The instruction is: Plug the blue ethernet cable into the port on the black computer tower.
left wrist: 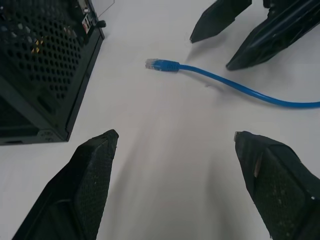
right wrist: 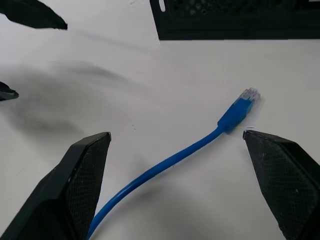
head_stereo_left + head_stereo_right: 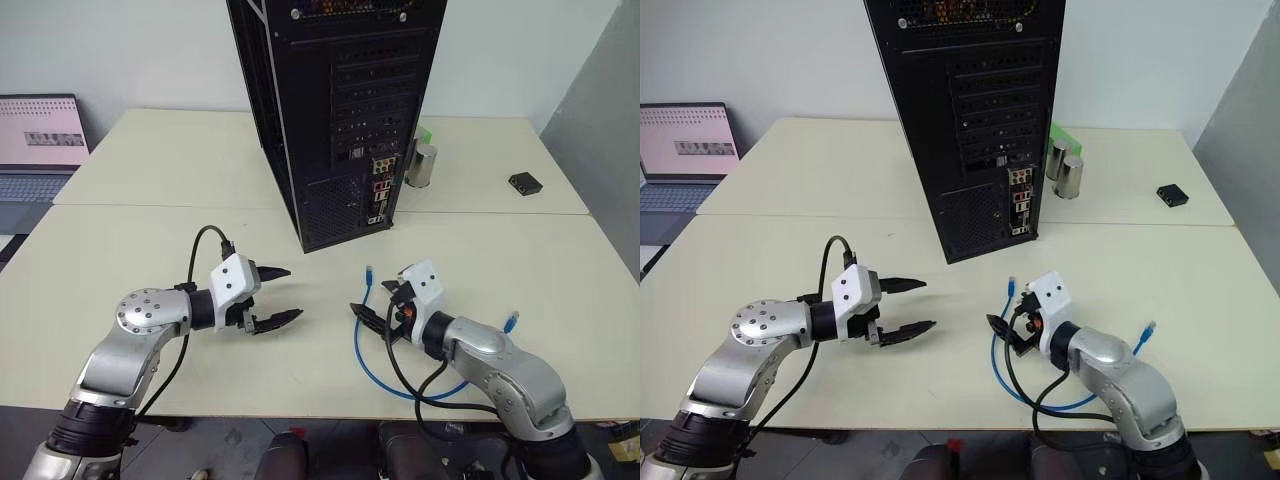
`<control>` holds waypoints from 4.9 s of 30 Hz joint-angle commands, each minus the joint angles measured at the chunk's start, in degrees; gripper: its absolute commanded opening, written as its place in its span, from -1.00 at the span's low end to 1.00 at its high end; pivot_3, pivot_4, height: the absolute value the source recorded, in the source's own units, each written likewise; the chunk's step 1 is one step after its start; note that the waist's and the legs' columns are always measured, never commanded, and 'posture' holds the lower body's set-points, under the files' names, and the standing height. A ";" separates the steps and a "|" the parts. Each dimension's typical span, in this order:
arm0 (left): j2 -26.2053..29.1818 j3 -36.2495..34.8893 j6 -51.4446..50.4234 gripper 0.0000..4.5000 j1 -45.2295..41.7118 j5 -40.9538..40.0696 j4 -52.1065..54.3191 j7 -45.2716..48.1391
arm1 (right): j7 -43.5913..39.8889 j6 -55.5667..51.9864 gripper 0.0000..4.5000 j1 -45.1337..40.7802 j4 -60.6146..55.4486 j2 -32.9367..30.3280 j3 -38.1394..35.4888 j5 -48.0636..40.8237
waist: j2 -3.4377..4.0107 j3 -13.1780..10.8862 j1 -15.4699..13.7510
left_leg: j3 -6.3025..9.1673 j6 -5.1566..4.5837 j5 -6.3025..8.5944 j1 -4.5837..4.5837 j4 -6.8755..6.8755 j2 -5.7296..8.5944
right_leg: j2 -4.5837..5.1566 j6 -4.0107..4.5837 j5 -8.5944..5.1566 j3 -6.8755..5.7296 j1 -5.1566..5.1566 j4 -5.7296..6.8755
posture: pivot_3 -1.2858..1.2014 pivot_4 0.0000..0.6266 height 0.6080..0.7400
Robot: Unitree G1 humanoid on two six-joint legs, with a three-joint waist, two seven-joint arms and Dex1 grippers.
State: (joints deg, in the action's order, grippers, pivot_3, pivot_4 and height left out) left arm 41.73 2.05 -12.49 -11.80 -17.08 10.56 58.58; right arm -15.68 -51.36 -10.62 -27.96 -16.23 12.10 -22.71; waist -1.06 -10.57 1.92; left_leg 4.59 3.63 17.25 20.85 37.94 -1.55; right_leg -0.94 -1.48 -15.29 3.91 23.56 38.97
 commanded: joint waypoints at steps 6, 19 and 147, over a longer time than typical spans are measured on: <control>-0.61 0.41 1.81 0.77 -1.10 -0.40 0.47 2.10 | 2.51 -4.76 0.49 -3.21 2.75 3.54 -0.36 0.58 | 0.00 0.00 0.08 | 0.00 0.00 0.00 0.00 0.00 0.00 | 0.00 0.00 0.00 0.00 0.01 0.00 | 0.03 -0.52 1.00; -1.07 0.90 3.80 0.77 -2.74 0.37 -2.57 2.89 | 2.33 -6.13 -0.86 -5.62 3.21 4.39 -0.37 1.67 | 0.00 0.00 0.14 | 0.00 0.00 0.00 0.00 -0.01 0.00 | -0.01 0.00 0.00 -0.01 0.01 0.00 | 0.03 -0.52 1.00; -5.99 9.25 34.45 -0.88 -12.22 9.41 -16.79 12.72 | -34.81 -3.57 0.09 -11.45 -7.19 -28.69 -6.47 -13.72 | -0.01 -0.02 -0.10 | 0.06 -0.02 0.01 0.08 0.02 0.05 | 0.01 0.00 0.00 -0.11 0.00 -0.06 | 0.03 -0.52 1.00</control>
State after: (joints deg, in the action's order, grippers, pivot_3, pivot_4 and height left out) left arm 35.64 11.39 18.36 -24.06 -8.11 -8.30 72.02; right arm -50.07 -54.34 -22.66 -32.55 -45.73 10.26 -32.13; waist -1.07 -10.59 1.82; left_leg 4.65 3.61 17.25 20.91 37.96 -1.51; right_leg -0.93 -1.49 -15.29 3.79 23.55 38.92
